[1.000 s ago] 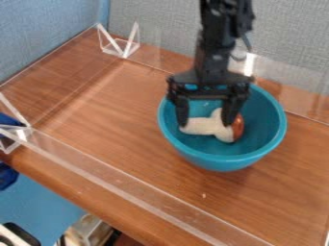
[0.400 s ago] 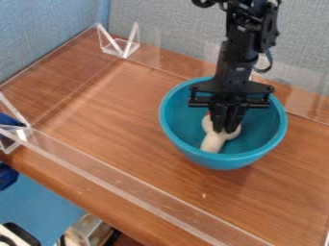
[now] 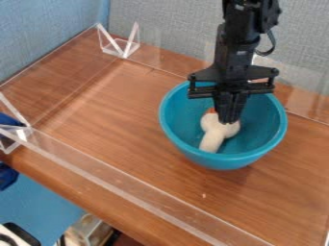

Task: Remove the mushroom from inside the blue bowl and put it on the table

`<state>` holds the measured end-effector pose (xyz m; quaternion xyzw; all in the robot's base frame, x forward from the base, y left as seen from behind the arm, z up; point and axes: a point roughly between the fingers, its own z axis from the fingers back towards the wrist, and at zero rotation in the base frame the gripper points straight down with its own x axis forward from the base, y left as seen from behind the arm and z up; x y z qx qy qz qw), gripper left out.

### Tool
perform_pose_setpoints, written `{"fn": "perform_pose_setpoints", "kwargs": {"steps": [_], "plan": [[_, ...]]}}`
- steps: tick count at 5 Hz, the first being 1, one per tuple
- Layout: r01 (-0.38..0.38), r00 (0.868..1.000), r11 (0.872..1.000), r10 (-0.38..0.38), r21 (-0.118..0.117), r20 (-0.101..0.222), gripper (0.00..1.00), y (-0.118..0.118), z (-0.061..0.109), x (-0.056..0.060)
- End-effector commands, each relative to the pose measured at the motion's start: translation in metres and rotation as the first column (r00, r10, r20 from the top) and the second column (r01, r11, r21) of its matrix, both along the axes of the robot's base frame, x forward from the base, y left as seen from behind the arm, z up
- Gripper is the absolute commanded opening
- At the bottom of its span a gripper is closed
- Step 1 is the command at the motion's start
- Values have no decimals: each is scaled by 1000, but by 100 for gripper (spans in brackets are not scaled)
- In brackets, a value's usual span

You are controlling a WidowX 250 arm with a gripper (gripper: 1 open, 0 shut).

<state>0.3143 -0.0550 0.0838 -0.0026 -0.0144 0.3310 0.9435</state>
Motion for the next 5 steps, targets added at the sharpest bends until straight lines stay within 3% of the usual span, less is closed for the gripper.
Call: {"fn": "perform_pose_setpoints", "kwargs": {"steps": [1, 2, 3, 5], "plan": [[-31, 995, 999, 34, -37, 89, 0, 33, 35, 1], [-122, 987, 991, 128, -63, 97, 0, 64, 49, -1], [-202, 973, 978, 207, -60, 100, 0, 94, 52, -4], [-404, 908, 915, 402, -10, 121, 0, 158, 48, -27]]}}
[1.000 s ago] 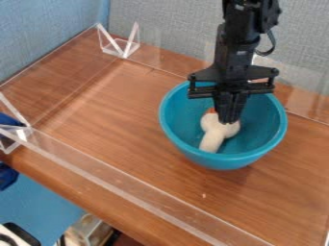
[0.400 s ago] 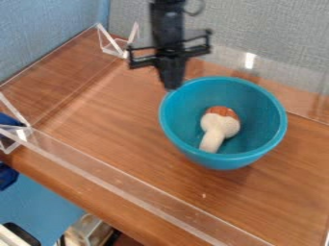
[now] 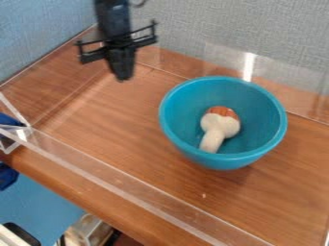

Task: Remove the mushroom from inside the blue bowl and put it on the table

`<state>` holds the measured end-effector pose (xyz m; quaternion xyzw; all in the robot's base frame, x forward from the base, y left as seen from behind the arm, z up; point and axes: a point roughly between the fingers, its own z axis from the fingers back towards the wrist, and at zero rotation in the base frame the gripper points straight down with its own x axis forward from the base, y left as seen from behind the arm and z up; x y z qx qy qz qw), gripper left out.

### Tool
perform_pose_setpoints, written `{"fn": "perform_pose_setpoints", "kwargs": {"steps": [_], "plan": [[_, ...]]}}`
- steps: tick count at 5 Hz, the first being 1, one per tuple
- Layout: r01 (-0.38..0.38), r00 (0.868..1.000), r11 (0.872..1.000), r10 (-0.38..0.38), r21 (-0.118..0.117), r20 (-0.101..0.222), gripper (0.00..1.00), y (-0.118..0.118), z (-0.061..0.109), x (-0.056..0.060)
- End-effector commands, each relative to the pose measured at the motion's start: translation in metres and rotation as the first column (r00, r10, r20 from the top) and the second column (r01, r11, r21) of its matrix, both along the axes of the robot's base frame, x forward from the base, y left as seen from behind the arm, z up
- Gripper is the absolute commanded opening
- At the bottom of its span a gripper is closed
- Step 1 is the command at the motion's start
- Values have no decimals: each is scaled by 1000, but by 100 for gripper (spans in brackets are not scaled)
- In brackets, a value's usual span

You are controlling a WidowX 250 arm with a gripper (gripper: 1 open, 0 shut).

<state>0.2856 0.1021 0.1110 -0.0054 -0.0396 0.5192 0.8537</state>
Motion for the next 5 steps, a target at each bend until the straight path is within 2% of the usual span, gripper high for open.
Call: {"fn": "perform_pose_setpoints", "kwargs": {"steps": [1, 2, 3, 4, 5], "plan": [[-81, 995, 994, 77, 67, 58, 0, 22, 5, -4], [-109, 993, 986, 104, 124, 52, 0, 28, -26, -7], [-123, 991, 979, 112, 162, 73, 0, 29, -57, -8], [-60, 995, 979, 44, 195, 85, 0, 23, -78, -11], [25, 995, 970, -47, 241, 90, 0, 20, -73, -15]]}}
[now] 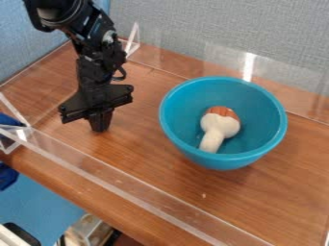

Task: Remove the mushroom from inside the blue bowl and put it on the table

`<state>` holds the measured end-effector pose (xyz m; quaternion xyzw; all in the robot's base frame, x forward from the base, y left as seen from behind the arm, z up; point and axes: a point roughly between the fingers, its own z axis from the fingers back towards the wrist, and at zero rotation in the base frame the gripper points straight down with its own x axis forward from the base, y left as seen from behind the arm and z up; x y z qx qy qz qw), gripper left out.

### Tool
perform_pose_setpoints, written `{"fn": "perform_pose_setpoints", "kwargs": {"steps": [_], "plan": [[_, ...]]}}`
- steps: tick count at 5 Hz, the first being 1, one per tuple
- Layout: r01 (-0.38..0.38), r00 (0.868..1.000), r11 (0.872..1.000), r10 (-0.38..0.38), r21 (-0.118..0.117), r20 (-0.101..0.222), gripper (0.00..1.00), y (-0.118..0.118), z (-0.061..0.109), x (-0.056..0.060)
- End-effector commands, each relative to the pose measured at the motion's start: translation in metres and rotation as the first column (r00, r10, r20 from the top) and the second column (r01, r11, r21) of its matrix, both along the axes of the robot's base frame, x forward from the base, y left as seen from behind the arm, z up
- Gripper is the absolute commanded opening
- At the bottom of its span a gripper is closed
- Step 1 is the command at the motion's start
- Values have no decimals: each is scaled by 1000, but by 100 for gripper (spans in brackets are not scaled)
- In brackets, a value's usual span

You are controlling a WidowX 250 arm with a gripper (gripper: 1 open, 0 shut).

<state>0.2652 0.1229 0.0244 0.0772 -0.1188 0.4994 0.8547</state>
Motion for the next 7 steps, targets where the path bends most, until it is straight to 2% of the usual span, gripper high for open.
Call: {"fn": "perform_pose_setpoints", "kwargs": {"steps": [1, 2, 3, 4, 5, 6, 7], "plan": [[-2, 999, 999, 0, 37, 35, 0, 5, 24, 17], [-15, 1000, 997, 14, 69, 28, 0, 10, 41, 30], [-10, 1000, 994, 10, 109, 6, 0, 10, 38, 25], [7, 999, 993, -2, 121, -39, 0, 8, 31, 21], [3, 999, 993, 2, 118, -40, 0, 7, 41, 26], [69, 997, 991, -65, 114, -41, 0, 6, 51, 29], [145, 989, 984, -141, 108, -40, 0, 3, 64, 32]]}}
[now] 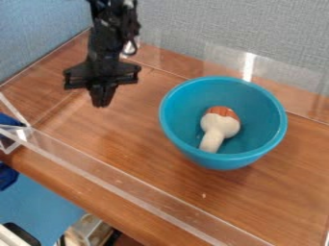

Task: Remove the mushroom from inside the blue bowl and put it on the table

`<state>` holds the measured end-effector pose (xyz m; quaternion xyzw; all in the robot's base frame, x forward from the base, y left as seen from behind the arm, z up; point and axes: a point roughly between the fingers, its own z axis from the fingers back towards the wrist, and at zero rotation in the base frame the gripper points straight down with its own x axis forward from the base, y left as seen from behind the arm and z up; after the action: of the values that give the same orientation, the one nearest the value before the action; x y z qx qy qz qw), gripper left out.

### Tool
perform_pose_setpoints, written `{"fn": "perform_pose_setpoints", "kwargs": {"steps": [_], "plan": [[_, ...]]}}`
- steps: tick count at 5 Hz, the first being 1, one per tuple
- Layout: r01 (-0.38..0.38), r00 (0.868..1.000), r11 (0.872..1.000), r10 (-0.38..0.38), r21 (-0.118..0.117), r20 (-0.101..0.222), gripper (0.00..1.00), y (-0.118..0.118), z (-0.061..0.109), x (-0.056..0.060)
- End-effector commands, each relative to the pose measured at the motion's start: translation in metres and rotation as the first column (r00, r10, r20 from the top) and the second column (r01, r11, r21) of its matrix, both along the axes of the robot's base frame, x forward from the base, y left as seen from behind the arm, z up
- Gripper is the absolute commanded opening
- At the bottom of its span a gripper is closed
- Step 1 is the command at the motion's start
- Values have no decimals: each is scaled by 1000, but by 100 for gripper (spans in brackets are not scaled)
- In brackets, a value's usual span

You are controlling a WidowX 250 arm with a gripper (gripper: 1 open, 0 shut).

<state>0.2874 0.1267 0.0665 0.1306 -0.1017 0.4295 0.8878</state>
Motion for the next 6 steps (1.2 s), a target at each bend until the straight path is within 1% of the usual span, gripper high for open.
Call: {"fn": "perform_pose_setpoints", "kwargs": {"steps": [1, 2, 3, 4, 5, 6], "plan": [[18, 997, 1000, -18, 3, 81, 0, -14, 37, 18], [29, 997, 999, -28, -17, 76, 0, -36, 42, 31], [138, 989, 990, -136, -24, 64, 0, -64, 44, 46], [207, 977, 978, -206, -28, 49, 0, -77, 42, 57], [259, 965, 965, -258, -26, 44, 0, -88, 45, 65], [291, 956, 957, -290, -16, 39, 0, -82, 54, 71]]}}
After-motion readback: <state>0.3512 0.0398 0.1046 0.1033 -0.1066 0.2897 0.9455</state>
